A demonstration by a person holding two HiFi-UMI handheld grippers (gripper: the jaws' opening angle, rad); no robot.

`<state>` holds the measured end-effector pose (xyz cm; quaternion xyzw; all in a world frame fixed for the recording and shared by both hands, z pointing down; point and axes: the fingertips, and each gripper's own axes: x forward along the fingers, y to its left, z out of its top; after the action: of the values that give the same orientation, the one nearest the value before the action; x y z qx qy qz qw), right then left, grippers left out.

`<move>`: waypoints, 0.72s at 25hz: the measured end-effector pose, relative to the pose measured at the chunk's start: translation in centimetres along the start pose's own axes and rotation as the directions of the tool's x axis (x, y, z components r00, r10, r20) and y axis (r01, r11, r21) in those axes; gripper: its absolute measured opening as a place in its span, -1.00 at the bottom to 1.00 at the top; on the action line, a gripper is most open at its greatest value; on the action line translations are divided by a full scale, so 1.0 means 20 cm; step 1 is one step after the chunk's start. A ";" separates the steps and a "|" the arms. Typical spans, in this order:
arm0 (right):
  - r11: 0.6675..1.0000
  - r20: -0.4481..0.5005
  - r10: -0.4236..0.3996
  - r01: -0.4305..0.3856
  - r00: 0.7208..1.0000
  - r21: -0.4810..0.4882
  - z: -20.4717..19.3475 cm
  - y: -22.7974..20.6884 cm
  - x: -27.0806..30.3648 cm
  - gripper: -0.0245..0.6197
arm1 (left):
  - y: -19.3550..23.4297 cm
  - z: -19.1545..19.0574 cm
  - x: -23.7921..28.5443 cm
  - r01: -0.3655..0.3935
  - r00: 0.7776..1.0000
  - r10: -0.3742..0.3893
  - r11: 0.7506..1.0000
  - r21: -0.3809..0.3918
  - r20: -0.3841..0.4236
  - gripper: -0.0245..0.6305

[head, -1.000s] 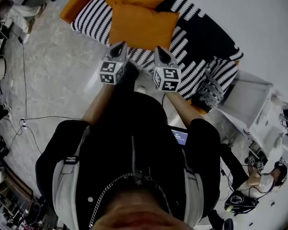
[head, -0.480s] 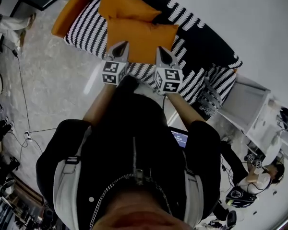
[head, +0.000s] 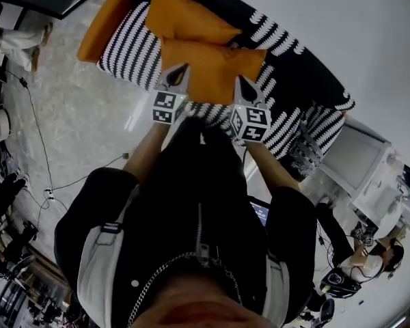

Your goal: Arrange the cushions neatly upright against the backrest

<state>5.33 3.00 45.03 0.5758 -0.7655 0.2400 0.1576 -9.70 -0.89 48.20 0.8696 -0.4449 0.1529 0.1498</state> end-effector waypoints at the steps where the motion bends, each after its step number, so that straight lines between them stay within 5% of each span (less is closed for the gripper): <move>1: 1.000 0.003 -0.001 0.001 1.000 0.006 0.01 -0.01 0.03 -0.91 | 0.03 0.00 0.02 -0.005 1.000 0.005 1.000 0.002 -0.004 -0.90; 10: 0.999 -0.025 0.044 -0.043 0.999 0.009 0.00 -0.08 0.22 -0.91 | 0.25 -0.06 0.07 -0.093 0.996 0.093 0.996 -0.007 -0.017 -0.90; 18: 0.998 -0.045 -0.031 0.034 0.998 0.055 -0.07 -0.23 0.33 -0.91 | 0.68 -0.18 0.17 -0.237 0.970 0.239 0.971 0.043 -0.048 -0.79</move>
<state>7.70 -2.54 50.50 0.5869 -0.7454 0.2713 0.1625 -19.34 -9.48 54.58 0.8084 -0.5389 0.2008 0.1258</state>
